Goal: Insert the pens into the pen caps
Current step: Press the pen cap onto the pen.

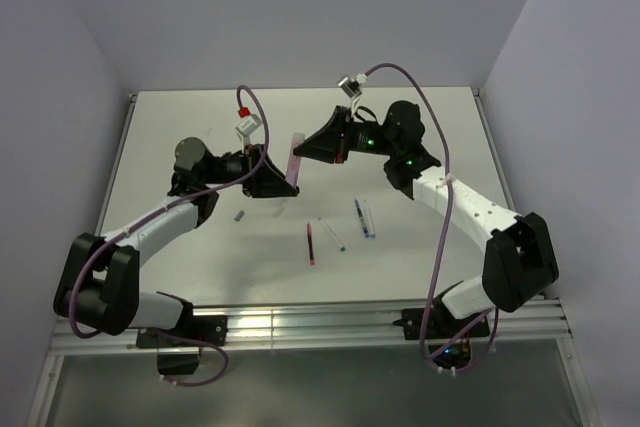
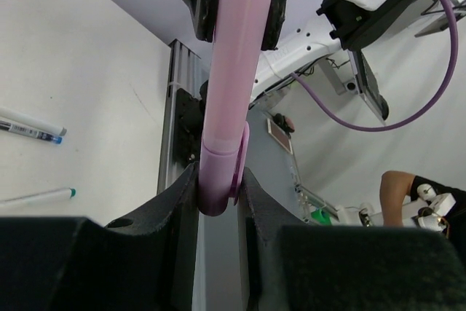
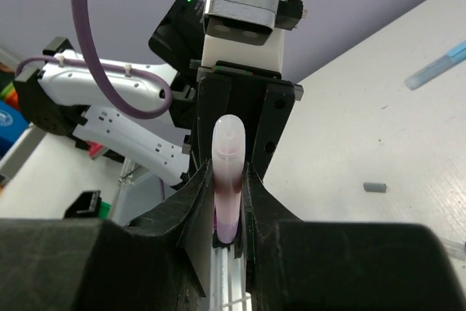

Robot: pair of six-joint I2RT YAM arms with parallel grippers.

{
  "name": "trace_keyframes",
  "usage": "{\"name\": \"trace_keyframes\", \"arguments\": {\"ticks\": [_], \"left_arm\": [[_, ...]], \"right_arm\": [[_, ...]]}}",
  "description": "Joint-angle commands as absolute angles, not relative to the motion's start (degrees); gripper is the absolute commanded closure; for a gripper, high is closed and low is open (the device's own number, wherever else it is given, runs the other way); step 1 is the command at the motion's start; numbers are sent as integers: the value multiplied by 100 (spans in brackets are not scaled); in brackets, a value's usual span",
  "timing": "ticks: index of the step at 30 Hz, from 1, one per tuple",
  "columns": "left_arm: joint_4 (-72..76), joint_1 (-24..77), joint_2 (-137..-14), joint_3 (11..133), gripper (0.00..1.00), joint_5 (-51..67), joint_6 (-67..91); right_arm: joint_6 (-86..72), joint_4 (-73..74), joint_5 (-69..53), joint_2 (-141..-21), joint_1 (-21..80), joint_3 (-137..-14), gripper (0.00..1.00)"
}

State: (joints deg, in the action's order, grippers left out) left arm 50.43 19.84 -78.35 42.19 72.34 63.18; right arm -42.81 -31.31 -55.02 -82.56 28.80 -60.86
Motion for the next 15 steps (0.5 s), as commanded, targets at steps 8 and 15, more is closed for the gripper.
{"name": "trace_keyframes", "arguments": {"ticks": [8,15], "left_arm": [[5739,1740,-7576,4412,100,6372,6082],[5617,1749,-7594,4456,100,6372,6056]], "right_arm": [[-3341,-1858,-7102,-8104,3252,-6073,100],[-1564,246,-6706,-8130,3489,-6688,100]]}}
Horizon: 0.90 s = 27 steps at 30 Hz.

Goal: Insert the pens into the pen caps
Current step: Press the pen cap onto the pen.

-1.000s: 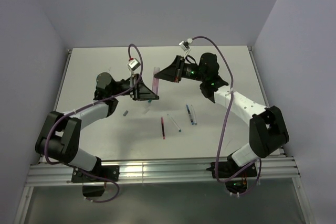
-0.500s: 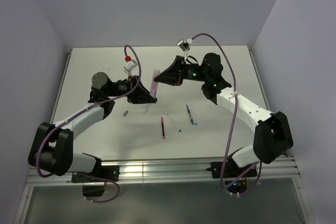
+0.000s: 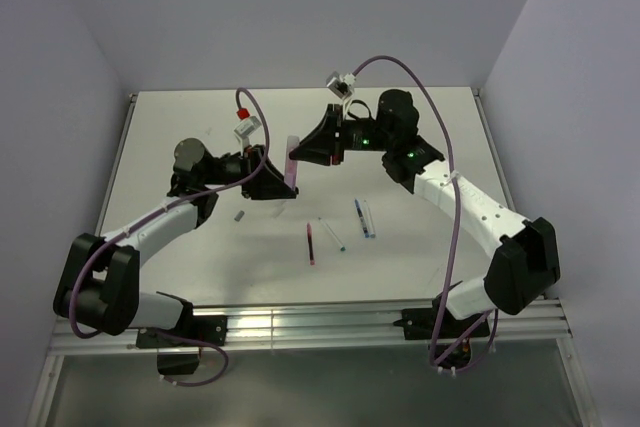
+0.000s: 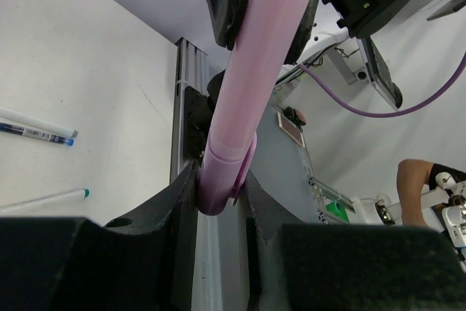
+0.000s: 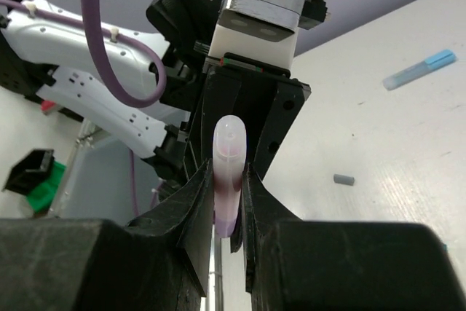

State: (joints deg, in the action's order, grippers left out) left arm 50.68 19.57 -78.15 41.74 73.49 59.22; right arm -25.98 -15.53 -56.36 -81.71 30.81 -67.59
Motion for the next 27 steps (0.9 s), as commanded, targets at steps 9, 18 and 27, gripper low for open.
{"name": "trace_keyframes", "arguments": {"ticks": [9,18,27], "left_arm": [[5387,1732,-7515,4509,100,6258,6064],[5484,1714,-7559,4570,100,6231,6258],[5397,1758,-7515,4474,100,6188,6293]], "right_arm": [[-1767,220,-6583,-8191,3472,-6768,100],[-2196,18,-6531,-8226,3498,-6583,100],[-2751,-246,-6179,-8358,3498,-6724,77]]}}
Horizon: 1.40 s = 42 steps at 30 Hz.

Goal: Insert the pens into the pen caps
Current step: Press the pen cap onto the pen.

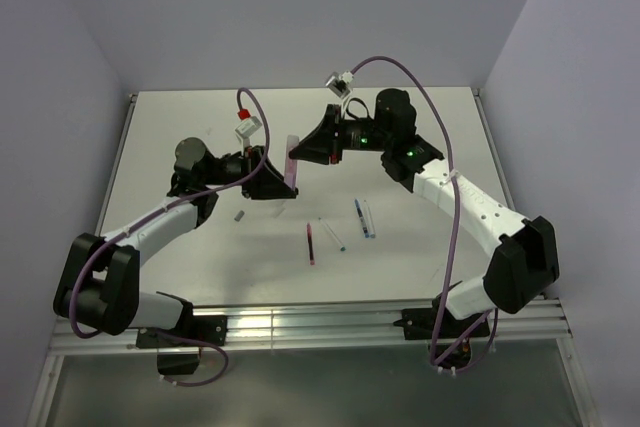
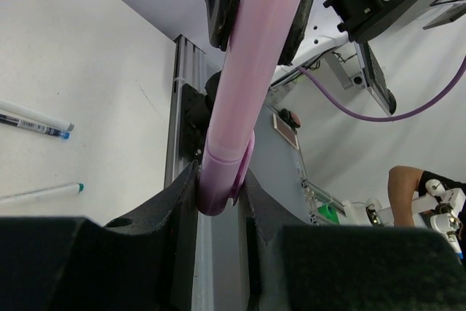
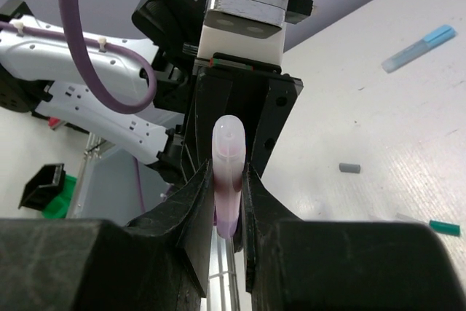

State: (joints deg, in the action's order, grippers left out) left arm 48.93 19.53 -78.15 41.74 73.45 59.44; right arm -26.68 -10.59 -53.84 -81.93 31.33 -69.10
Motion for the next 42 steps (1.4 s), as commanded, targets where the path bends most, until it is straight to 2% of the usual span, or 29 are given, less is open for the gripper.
{"name": "trace_keyframes", "arguments": {"ticks": [1,4,8,9,11,12,15,18,20,22,27,30,32,33,34,35,37,39,40,42], "left_arm": [[5353,1758,-7515,4465,100,6188,6284],[5256,1758,-7497,4395,100,6153,6240],[5116,1758,-7515,4386,100,6117,6310],[5080,1758,-7558,4421,97,6126,6311],[4836,1758,-7585,4482,81,6135,6250],[4703,1758,-7568,4535,66,6109,6188],[4403,1688,-7524,4553,51,6030,6047],[4289,1548,-7488,4526,42,5985,6029],[4228,1486,-7453,4526,40,6029,6012],[4140,1450,-7427,4518,33,6126,5959],[3192,1450,-7199,4544,30,6398,5293],[1850,1346,-6927,4745,30,6451,4126],[445,1187,-6646,5069,29,6259,2547],[-257,995,-6549,5289,29,6084,1687],[-1534,924,-6443,5517,29,5821,-383],[-1886,914,-6329,5676,28,5218,-1231],[-2048,905,-5759,5626,29,4740,-3335],[-1611,905,-5047,5038,29,4307,-4363],[-1452,905,-4819,4819,29,4281,-5377],[-592,905,-4188,4066,30,4446,-6018]], "right_arm": [[-2794,-298,-6153,-8358,3498,-6741,76],[-2883,-369,-6135,-8358,3489,-6750,79],[-3040,-579,-6205,-8402,3489,-6724,95],[-3058,-606,-6214,-8428,3489,-6706,100],[-3155,-703,-6293,-8437,3454,-6662,100],[-3190,-738,-6293,-8437,3428,-6636,100],[-3296,-826,-6416,-8473,3323,-6609,100],[-3419,-949,-6477,-8446,3226,-6557,100],[-3524,-1028,-6513,-8455,3191,-6557,100],[-3708,-1125,-6548,-8481,3129,-6557,100],[-4060,-1520,-6635,-8525,2962,-6565,100],[-4472,-1766,-6767,-8621,2918,-6609,100],[-4841,-1915,-6855,-8683,2857,-6609,100],[-4991,-2020,-6890,-8753,2839,-6540,100],[-5340,-2152,-6978,-8780,2839,-6487,100],[-5579,-2562,-7013,-8824,2839,-6417,100],[-6192,-3004,-7084,-8955,2848,-6214,100],[-6424,-3383,-7145,-9052,2856,-6170,100],[-6581,-3445,-7163,-9122,2856,-6161,100],[-6758,-3795,-7259,-9158,2909,-6118,100]]}}
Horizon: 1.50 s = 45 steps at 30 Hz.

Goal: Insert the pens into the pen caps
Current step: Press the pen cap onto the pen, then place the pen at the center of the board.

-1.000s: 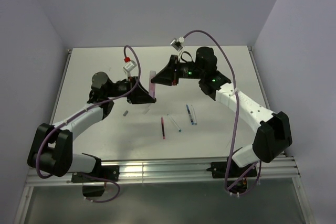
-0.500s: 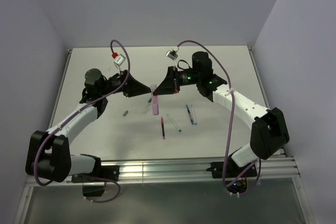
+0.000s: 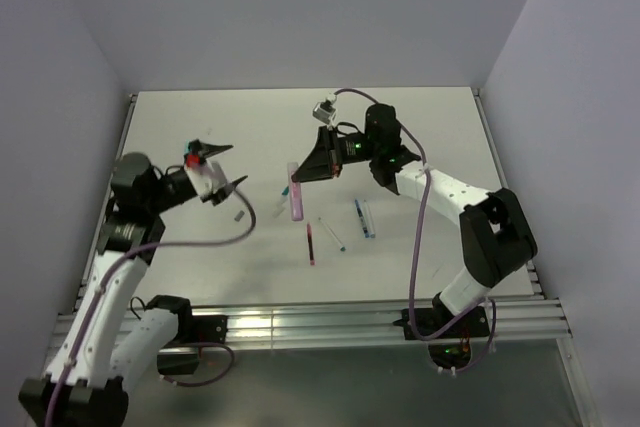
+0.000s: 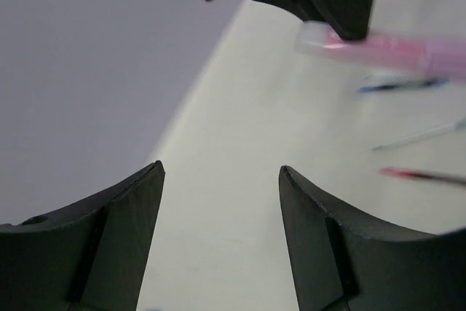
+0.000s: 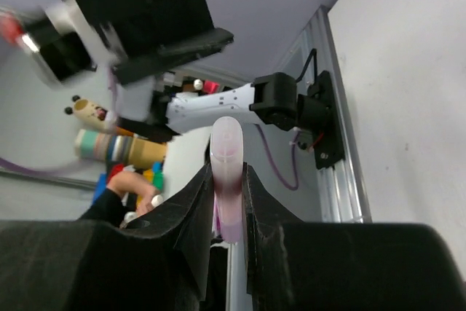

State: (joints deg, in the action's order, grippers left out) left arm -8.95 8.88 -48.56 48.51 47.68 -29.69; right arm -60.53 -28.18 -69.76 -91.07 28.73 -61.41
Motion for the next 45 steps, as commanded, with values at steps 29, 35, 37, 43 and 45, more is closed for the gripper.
{"name": "trace_keyframes", "arguments": {"ticks": [29,35,37,43,45], "left_arm": [[-1978,1405,-3436,3111,36,7225,-13210],[-1653,1897,-3691,3217,42,6953,-13061],[-1416,2038,-3709,3173,44,6847,-12929],[-1107,2355,-3718,3164,47,6548,-12568],[-1177,2399,-3709,3182,52,6478,-12621]], "right_arm": [[-9439,-6398,-7928,-10722,3691,-6785,100],[-9852,-6881,-7901,-10995,3823,-6908,100],[-10089,-7179,-7901,-11100,3841,-6926,100],[-10274,-7453,-7875,-11162,3867,-6829,100],[-10292,-7471,-7866,-11171,3876,-6776,100]]}}
